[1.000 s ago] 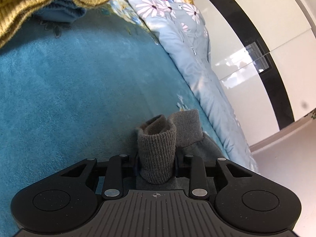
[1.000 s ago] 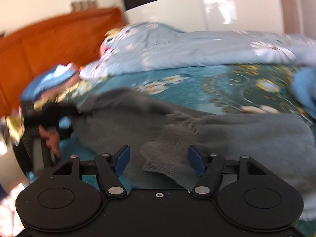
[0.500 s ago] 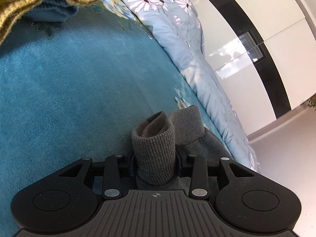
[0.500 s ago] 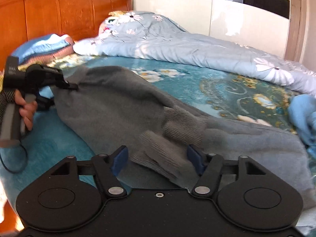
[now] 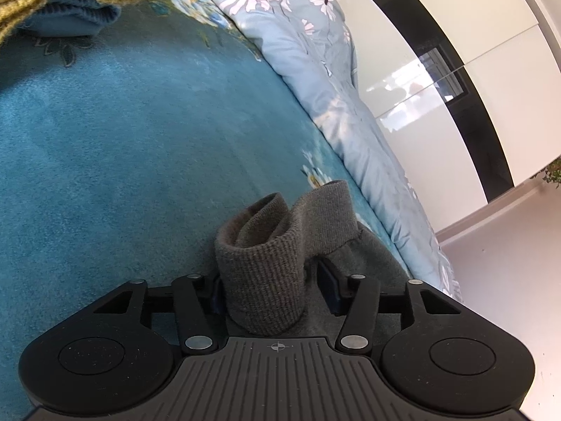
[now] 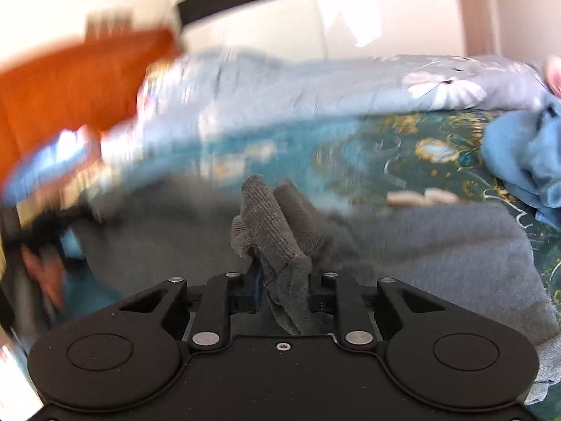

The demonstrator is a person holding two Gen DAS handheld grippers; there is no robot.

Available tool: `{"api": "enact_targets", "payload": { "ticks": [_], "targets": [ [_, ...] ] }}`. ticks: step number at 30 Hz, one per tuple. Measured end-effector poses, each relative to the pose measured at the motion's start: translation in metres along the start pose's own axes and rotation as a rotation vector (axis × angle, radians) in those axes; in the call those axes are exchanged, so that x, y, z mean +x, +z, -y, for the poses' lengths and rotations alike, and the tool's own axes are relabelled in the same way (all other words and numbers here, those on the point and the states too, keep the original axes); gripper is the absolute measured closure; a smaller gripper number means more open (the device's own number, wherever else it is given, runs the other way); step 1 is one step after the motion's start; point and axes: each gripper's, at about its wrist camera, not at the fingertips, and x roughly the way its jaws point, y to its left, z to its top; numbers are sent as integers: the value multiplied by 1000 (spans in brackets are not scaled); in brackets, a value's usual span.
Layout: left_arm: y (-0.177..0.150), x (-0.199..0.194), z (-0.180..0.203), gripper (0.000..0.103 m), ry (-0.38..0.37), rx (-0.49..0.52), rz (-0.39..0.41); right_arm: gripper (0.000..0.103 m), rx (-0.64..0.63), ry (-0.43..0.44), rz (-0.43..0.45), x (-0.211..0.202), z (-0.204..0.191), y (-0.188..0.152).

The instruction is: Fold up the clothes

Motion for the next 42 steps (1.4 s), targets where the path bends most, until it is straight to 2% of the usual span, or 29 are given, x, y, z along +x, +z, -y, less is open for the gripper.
{"api": "enact_targets", "payload": {
  "ticks": [3, 8, 9, 10, 14, 16, 21, 25, 29, 34, 38, 42],
  "targets": [
    [-1, 2, 1, 52, 3, -1, 4, 81, 9, 29, 8, 1, -3, 11],
    [0, 4, 3, 53, 10, -16, 7, 79, -76, 33, -116, 30, -21, -13],
    [0, 4, 3, 56, 13, -22, 6, 77, -83, 23, -133, 34, -22, -18],
    [1, 4, 3, 64, 20, -28, 6, 74, -80, 20, -139, 35, -21, -21],
    [4, 2, 2, 77, 44, -44, 6, 65, -43, 49, -102, 19, -15, -18],
    [2, -4, 10, 81, 41, -18, 28, 58, -47, 43, -67, 7, -13, -17],
    [1, -31, 56, 83, 8, 102, 72, 54, -7, 5, -11, -30, 5, -16],
    [-9, -60, 116, 83, -93, 249, 108, 51, 42, -31, 8, -55, 27, -19],
    [-39, -78, 180, 83, -243, 385, 121, 49, 89, -45, 31, -75, 47, -24],
    [-97, -68, 247, 83, -387, 525, 43, 49, 130, -55, 53, -88, 69, -31],
    [-153, -42, 274, 83, -417, 624, -71, 49, 159, -79, 73, -100, 85, -35],
    [-209, -12, 277, 83, -400, 740, -197, 49, 203, -122, 83, -109, 103, -42]
  ]
}}
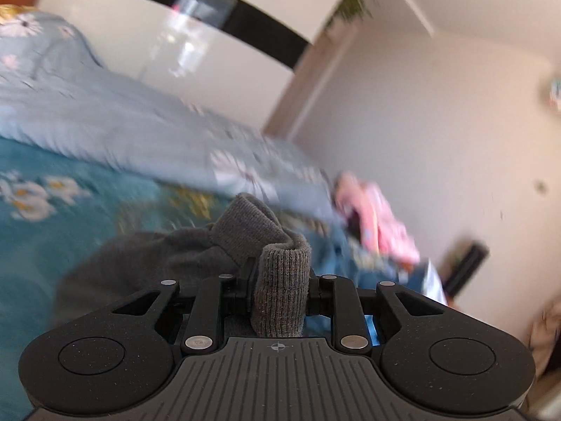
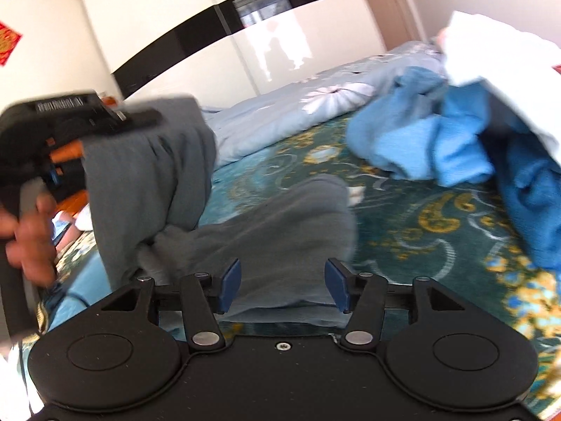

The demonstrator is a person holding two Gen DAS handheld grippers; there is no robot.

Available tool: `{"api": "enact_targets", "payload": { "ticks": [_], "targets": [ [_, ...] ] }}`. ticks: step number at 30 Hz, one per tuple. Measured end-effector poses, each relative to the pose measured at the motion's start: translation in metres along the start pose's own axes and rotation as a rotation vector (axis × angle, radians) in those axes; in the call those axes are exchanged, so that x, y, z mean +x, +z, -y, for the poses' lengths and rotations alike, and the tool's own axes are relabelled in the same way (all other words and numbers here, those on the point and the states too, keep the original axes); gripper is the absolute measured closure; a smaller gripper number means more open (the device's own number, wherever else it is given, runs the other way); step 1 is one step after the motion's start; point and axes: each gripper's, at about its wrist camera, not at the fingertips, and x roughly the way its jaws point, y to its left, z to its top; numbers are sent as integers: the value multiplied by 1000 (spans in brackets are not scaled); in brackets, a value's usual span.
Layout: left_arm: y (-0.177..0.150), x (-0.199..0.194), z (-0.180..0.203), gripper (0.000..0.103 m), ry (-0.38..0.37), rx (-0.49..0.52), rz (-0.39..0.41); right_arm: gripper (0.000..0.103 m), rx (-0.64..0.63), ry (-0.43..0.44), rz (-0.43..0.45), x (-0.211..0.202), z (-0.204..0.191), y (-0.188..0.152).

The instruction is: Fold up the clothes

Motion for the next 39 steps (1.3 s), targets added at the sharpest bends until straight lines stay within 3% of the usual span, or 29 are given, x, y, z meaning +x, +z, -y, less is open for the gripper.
{"api": "enact_targets", "payload": {
  "ticks": [5, 9, 11, 13, 18, 19, 28, 31, 35, 36, 38, 39],
  "targets": [
    [-45, 39, -5, 83, 30, 59, -156, 49, 52, -27, 12, -7, 18, -3],
    [-58, 37, 0, 81, 29, 122, -196, 49, 73, -34, 33, -8, 25, -2],
    [-57, 26, 8, 56, -8, 136, -205, 49, 86, -38, 40, -7, 28, 0],
    [-51, 13, 9, 43, -46, 97, -198, 49, 91, -37, 48, -6, 27, 2],
    [-37, -41, -2, 27, -79, -8, -112, 48, 87, -23, 60, -7, 20, 5],
    [-36, -54, -8, 23, -69, -35, -91, 47, 83, -12, 58, -7, 18, 6],
    [-37, -142, -100, 23, 209, -290, -1, 46, 58, 110, -6, 30, -10, 11],
    [-35, -159, -123, 23, 264, -358, 29, 46, 119, 138, -21, 52, -10, 19],
    [-31, -168, -135, 23, 276, -388, 45, 46, 242, 162, -47, 78, -3, 26],
    [-30, -169, -136, 23, 275, -389, 45, 48, 262, 162, -54, 82, -3, 27],
    [-30, -167, -137, 23, 270, -389, 43, 66, 282, 162, -57, 84, -4, 29],
    [-30, -165, -137, 23, 267, -389, 39, 85, 286, 160, -55, 83, -5, 29]
  ]
}}
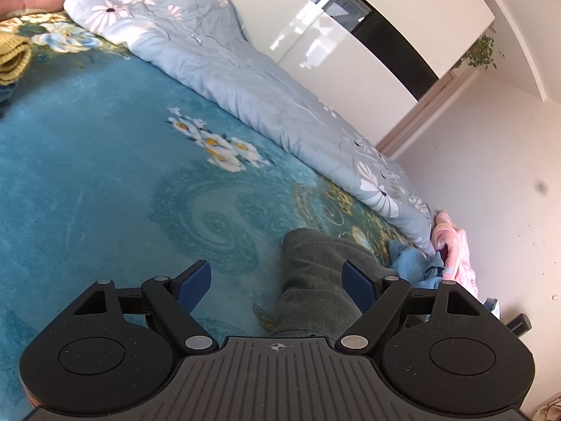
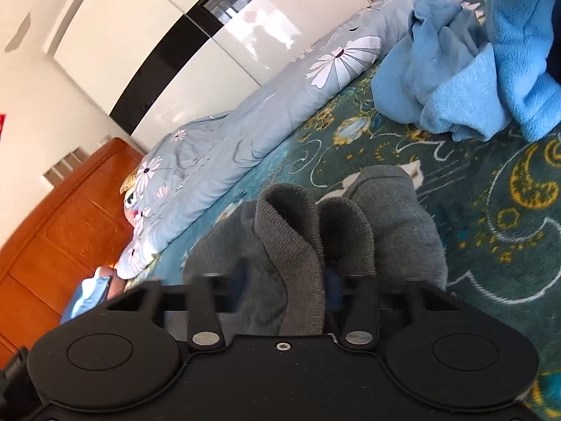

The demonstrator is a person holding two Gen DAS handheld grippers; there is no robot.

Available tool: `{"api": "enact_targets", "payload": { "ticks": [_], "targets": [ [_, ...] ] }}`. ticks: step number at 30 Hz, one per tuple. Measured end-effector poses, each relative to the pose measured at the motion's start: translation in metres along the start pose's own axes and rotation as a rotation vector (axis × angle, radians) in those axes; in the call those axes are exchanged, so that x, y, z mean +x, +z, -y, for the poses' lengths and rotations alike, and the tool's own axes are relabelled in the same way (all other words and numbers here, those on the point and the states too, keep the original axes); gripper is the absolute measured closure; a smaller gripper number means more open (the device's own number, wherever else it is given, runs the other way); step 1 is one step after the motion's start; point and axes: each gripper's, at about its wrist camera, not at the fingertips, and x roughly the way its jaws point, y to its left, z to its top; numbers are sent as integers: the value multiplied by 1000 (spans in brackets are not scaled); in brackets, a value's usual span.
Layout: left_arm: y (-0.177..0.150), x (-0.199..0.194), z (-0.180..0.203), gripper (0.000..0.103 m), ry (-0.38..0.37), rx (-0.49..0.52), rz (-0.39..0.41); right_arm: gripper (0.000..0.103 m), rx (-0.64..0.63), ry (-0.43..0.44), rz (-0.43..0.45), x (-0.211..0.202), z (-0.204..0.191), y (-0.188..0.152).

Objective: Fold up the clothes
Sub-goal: 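Grasp the folded grey garment with the right tool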

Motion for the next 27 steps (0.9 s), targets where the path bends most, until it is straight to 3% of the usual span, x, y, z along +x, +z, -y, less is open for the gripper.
{"api": "enact_targets", "payload": {
  "ticks": [1, 9, 15, 20, 23, 27],
  "targets": [
    [0, 1, 0, 23, -3, 0, -3, 90, -5, 0, 9, -3, -1, 0],
    [-3, 2, -6, 23, -6, -13, -2, 91, -7, -51, 115, -40, 12, 19],
    [-4, 7, -10, 23, 6, -19, -25, 90, 38, -150, 58, -23, 44, 4],
    [-7, 13, -8, 23, 11, 1, -48, 90, 9, -131, 92, -28, 40, 18],
    [-11, 22, -1, 23, 4, 23, -70, 86, -30, -149, 64, -23, 37, 21],
    [-14, 41, 19, 23, -15, 117, -102, 80, -50, -151, 63, -28, 35, 14]
  ]
}}
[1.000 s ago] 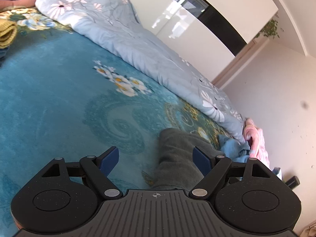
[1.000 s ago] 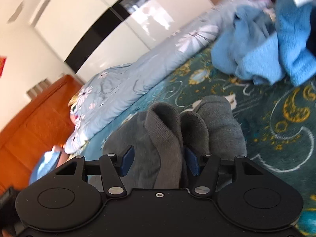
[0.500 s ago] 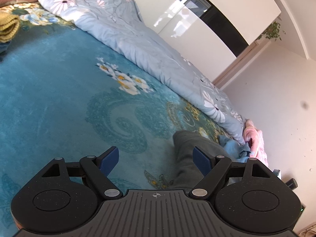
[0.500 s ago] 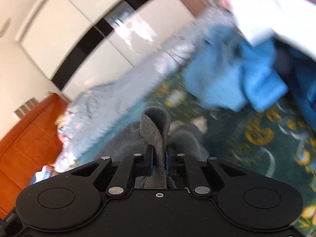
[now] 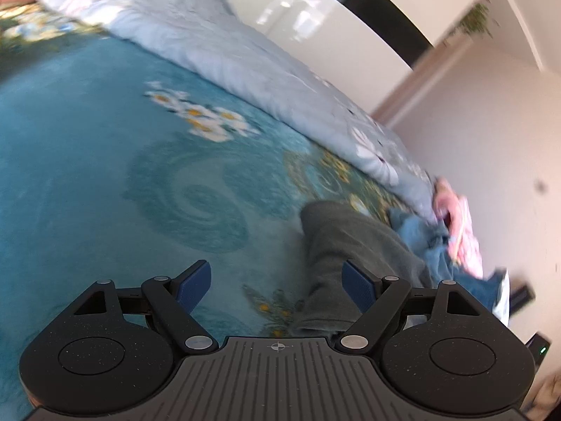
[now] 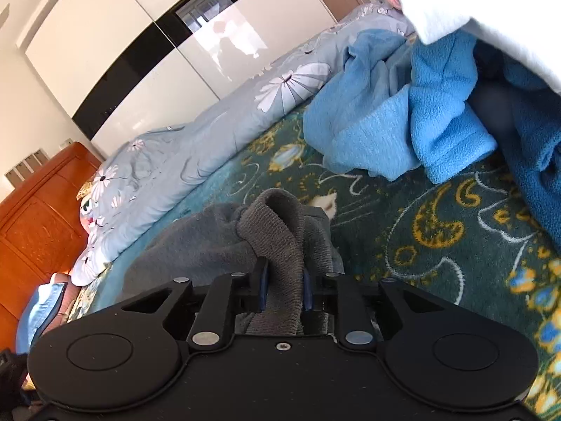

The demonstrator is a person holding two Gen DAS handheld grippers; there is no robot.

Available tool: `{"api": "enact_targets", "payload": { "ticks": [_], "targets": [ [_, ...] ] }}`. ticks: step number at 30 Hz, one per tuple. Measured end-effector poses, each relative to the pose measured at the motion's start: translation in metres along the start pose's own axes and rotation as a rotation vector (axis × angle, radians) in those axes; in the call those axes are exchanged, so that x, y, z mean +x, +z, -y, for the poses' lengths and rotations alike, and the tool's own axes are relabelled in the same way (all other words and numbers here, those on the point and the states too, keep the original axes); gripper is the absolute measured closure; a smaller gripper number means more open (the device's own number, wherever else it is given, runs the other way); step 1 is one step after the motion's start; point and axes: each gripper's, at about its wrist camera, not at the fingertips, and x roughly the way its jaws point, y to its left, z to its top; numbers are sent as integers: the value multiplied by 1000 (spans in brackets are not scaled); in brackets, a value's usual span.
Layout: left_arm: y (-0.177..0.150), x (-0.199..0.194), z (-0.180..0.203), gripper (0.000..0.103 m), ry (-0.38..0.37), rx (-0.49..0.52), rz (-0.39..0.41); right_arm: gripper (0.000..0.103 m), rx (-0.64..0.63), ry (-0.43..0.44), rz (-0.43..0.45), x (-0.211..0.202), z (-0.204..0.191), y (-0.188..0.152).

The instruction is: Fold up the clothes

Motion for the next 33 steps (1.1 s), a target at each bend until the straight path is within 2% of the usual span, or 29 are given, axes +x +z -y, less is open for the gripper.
{"api": "enact_targets", "payload": {
  "ticks": [2, 6, 9, 12, 14, 17, 20, 22, 26, 30, 33],
  "targets": [
    [1, 13, 11, 22, 0, 51, -8, 78, -16, 1, 35, -10, -4, 2],
    [-1, 44, 29, 22, 0, 110, -54, 54, -49, -2, 123, -31, -15, 6],
    [-10, 63, 36, 22, 11, 140, -87, 50, -78, 29, 100, -30, -20, 4],
    [-17, 71, 32, 21, 29, 138, -94, 50, -121, -31, 58, -21, -20, -4],
    [-17, 72, 26, 11, 25, 128, -98, 49, -104, -50, 32, -18, -13, -7],
    [-8, 66, 22, 11, -6, 126, -83, 45, -77, -60, 14, -18, -4, -8],
    [4, 66, 26, 5, -40, 129, -59, 27, -106, -42, 14, -18, -2, -9],
    [11, 72, 28, 5, -50, 130, -67, 26, -88, -39, -5, -12, 3, -11],
    [12, 96, 26, 4, -62, 131, -138, 26, 15, 2, -31, 1, 18, -17],
    [12, 110, 15, 2, -138, 62, -178, 25, 112, 54, -28, 7, 33, -21],
    [13, 121, 8, 1, -180, 20, -211, 24, 122, 77, -26, 11, 35, -20]
  ]
}}
